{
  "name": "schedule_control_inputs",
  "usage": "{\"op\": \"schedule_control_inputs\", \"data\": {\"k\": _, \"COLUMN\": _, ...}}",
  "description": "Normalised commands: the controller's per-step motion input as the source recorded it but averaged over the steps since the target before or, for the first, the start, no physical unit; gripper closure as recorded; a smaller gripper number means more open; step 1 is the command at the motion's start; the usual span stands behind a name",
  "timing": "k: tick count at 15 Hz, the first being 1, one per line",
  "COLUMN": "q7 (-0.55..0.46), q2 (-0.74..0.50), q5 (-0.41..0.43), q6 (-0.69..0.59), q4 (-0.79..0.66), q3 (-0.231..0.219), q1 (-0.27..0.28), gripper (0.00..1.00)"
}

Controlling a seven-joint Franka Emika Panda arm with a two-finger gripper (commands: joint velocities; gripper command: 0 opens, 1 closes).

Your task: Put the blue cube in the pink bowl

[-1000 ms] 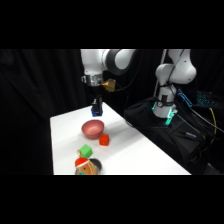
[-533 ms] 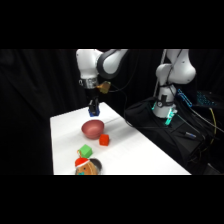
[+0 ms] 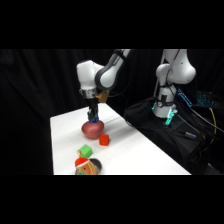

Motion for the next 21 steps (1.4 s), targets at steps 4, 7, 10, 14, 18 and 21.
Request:
{"op": "schedule_control_inputs", "data": {"k": 4, "q7": -0.08, "q2": 0.27, "q5": 0.194, "q6": 0.21, "q4": 0.17, "q3": -0.009, "q1": -0.029, "gripper": 0.72}}
{"op": "schedule_control_inputs", "data": {"k": 7, "q7": -0.1, "q2": 0.27, "q5": 0.261, "q6": 0.16, "q4": 0.21, "q3": 0.02, "q1": -0.082, "gripper": 0.72}}
{"op": "schedule_control_inputs", "data": {"k": 10, "q7": -0.07, "q2": 0.21, "q5": 0.193, "q6": 0.13, "q4": 0.19, "q3": 0.001, "q1": -0.058, "gripper": 0.72}}
{"op": "schedule_control_inputs", "data": {"k": 14, "q7": 0.02, "q2": 0.13, "q5": 0.102, "q6": 0.1, "q4": 0.18, "q3": -0.055, "q1": 0.01, "gripper": 0.1}}
{"op": "schedule_control_inputs", "data": {"k": 18, "q7": 0.08, "q2": 0.01, "q5": -0.032, "q6": 0.0, "q4": 0.12, "q3": -0.124, "q1": 0.078, "gripper": 0.0}}
{"op": "schedule_control_inputs", "data": {"k": 21, "q7": -0.05, "q2": -0.29, "q5": -0.083, "q6": -0.15, "q4": -0.08, "q3": -0.087, "q1": 0.057, "gripper": 0.0}}
